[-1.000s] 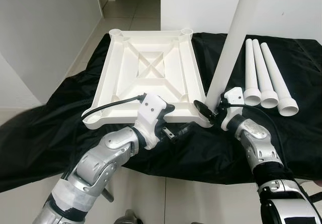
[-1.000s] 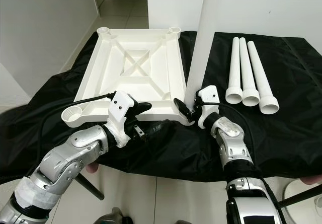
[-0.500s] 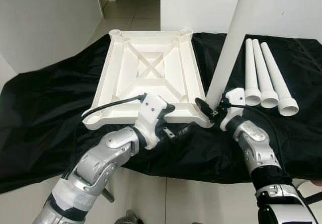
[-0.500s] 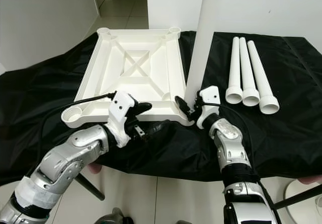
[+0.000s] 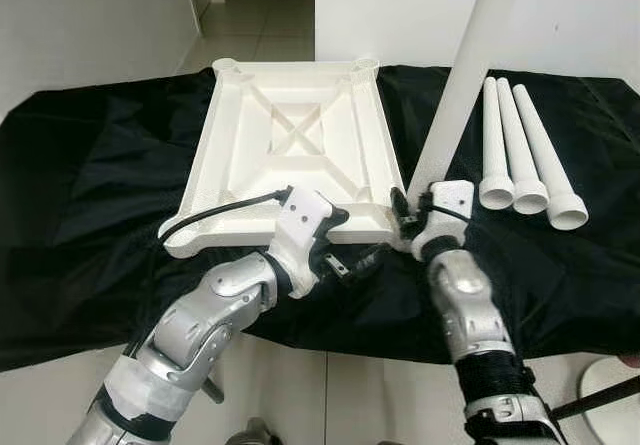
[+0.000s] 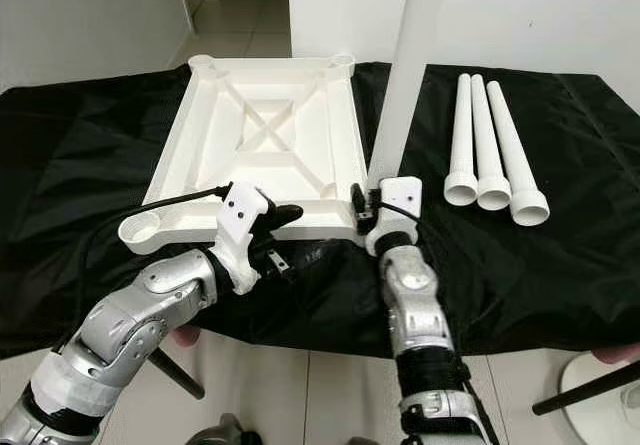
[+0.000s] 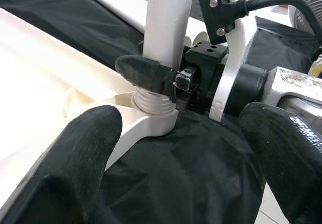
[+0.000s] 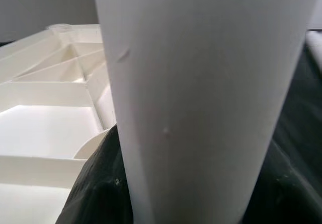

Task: Building children table

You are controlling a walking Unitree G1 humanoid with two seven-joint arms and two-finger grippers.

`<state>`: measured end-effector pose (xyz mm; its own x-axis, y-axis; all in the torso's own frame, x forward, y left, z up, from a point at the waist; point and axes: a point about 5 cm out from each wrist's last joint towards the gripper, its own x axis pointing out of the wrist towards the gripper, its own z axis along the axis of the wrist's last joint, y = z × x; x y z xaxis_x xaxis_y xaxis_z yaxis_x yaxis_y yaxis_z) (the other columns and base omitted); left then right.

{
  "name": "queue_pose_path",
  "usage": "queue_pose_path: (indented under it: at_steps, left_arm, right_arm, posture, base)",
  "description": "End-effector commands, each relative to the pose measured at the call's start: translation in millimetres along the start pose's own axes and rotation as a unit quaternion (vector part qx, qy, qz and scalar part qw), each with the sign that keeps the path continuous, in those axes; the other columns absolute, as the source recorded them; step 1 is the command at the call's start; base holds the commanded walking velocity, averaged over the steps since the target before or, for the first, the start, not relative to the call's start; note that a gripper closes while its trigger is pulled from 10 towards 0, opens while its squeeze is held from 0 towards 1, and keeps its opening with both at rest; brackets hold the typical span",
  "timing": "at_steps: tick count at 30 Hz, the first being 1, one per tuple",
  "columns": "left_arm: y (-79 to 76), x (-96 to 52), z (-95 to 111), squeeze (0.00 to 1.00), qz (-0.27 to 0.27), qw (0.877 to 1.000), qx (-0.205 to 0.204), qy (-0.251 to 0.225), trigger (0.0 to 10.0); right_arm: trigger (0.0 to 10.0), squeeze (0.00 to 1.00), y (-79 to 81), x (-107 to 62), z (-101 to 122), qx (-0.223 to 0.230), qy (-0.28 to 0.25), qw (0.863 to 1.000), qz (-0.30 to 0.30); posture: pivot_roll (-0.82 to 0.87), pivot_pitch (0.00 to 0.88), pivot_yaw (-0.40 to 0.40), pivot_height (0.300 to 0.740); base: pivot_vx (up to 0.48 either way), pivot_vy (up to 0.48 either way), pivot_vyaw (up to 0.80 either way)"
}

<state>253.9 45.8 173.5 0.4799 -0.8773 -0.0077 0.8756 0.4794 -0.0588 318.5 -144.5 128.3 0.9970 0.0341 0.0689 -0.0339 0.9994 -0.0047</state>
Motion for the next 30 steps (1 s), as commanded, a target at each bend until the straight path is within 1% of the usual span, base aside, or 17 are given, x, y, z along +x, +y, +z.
queue_pose_path:
  at_steps: [1,2,3,4,5,6,7,10,14,15,16,19,20,25,26,27,30]
  left_arm:
    - [-6.0,-1.4,0.1,0.00,-0.047,0.999,0.005,0.002,10.0]
    - [-6.7,-1.1,-0.2,0.00,-0.048,0.999,0.005,0.002,10.0]
    - [-6.7,-1.1,-0.2,0.00,-0.048,0.999,0.005,0.002,10.0]
    - [-7.5,-1.0,-0.6,0.00,-0.050,0.999,0.004,0.002,10.0]
    - [-7.5,-1.0,-0.6,0.00,-0.050,0.999,0.004,0.002,10.0]
    - [-8.1,-1.1,-1.0,0.00,-0.052,0.999,0.004,0.003,10.0]
    - [-8.5,-1.7,-1.6,0.00,-0.053,0.999,0.004,0.004,10.0]
    - [-9.1,-2.4,-2.5,0.00,-0.054,0.999,0.004,0.006,10.0]
    - [-9.3,-2.6,-2.8,0.00,-0.054,0.999,0.004,0.006,10.0]
    - [-9.7,-2.7,-3.1,0.00,-0.055,0.998,0.004,0.007,10.0]
    - [-10.2,-2.7,-3.4,0.00,-0.056,0.998,0.004,0.007,10.0]
    - [-10.8,-2.5,-3.8,0.00,-0.057,0.998,0.004,0.007,10.0]
    - [-11.5,-2.2,-4.1,0.00,-0.058,0.998,0.004,0.007,10.0]
    - [-12.2,-3.6,-4.9,0.00,-0.065,0.998,0.007,0.012,10.0]
    - [-10.4,-4.6,-4.6,0.00,-0.064,0.998,0.009,0.013,10.0]
    - [-8.5,-4.9,-4.0,0.00,-0.062,0.998,0.011,0.014,10.0]
    - [-7.3,-4.9,-3.6,0.00,-0.061,0.998,0.012,0.014,10.0]
  right_arm:
    - [10.0,0.00,-2.8,-7.3,-20.7,0.002,0.053,0.998,-0.027]
    - [10.0,0.00,1.9,-9.7,-21.8,0.011,0.054,0.997,-0.052]
    - [10.0,0.00,1.9,-9.7,-21.8,0.011,0.054,0.997,-0.052]
    - [10.0,0.00,6.3,-12.0,-21.9,0.020,0.054,0.995,-0.077]
    - [10.0,0.00,6.3,-12.0,-21.9,0.020,0.054,0.995,-0.077]
    - [10.0,0.00,12.5,-13.4,-20.9,0.036,0.050,0.994,-0.087]
    - [10.0,0.00,18.4,-14.5,-18.2,0.047,0.041,0.995,-0.084]
    - [10.0,0.00,23.4,-16.9,-12.4,0.060,0.027,0.995,-0.077]
    - [10.0,0.00,23.6,-18.2,-9.9,0.063,0.022,0.995,-0.076]
    - [10.0,1.00,22.3,-19.4,-5.2,0.073,0.006,0.995,-0.067]
    - [10.0,1.00,15.9,-19.6,0.5,0.077,-0.015,0.995,-0.055]
    - [10.0,1.00,11.4,-20.0,4.3,0.077,-0.027,0.995,-0.049]
    - [10.0,1.00,5.7,-20.3,7.4,0.071,-0.038,0.996,-0.033]
    - [10.0,1.00,-4.3,-19.8,6.8,0.047,-0.037,0.998,0.014]
    - [10.0,0.00,-5.3,-18.0,6.7,0.036,-0.035,0.998,0.044]
    - [10.0,0.00,-5.9,-16.0,7.0,0.031,-0.032,0.996,0.082]
    - [10.0,0.00,-6.4,-14.7,7.2,0.029,-0.030,0.993,0.106]
  posture:
    - [0.01,0.000,0.048,0.740]
    - [0.01,0.000,0.046,0.740]
    - [0.01,0.000,0.046,0.740]
    - [0.01,0.000,0.046,0.740]
    - [0.01,0.000,0.046,0.740]
    - [0.02,0.000,0.046,0.740]
    - [0.02,0.000,0.049,0.740]
    - [0.01,0.000,0.049,0.740]
    - [0.01,0.000,0.049,0.740]
    - [0.01,0.000,0.047,0.740]
    - [0.01,0.000,0.043,0.740]
    - [0.01,0.000,0.040,0.740]
    - [0.01,0.000,0.039,0.740]
    - [0.01,0.000,0.037,0.740]
    - [0.01,0.000,0.037,0.740]
    - [0.01,0.000,0.039,0.740]
    - [0.01,0.000,0.039,0.740]
  base:
    - [0.000,0.000,0.00]
    - [0.000,0.000,0.00]
    - [0.000,0.000,0.00]
    - [0.000,0.000,0.00]
    - [0.000,0.000,0.00]
    - [0.000,0.000,0.00]
    - [0.000,0.000,0.00]
    - [0.000,0.000,0.00]
    - [0.000,0.000,0.00]
    - [0.000,0.000,0.00]
    - [0.000,0.000,0.00]
    - [0.000,0.000,0.00]
    - [0.000,0.000,0.00]
    - [0.000,0.000,0.00]
    - [0.000,0.000,0.00]
    - [0.000,0.000,0.00]
    - [0.000,0.000,0.00]
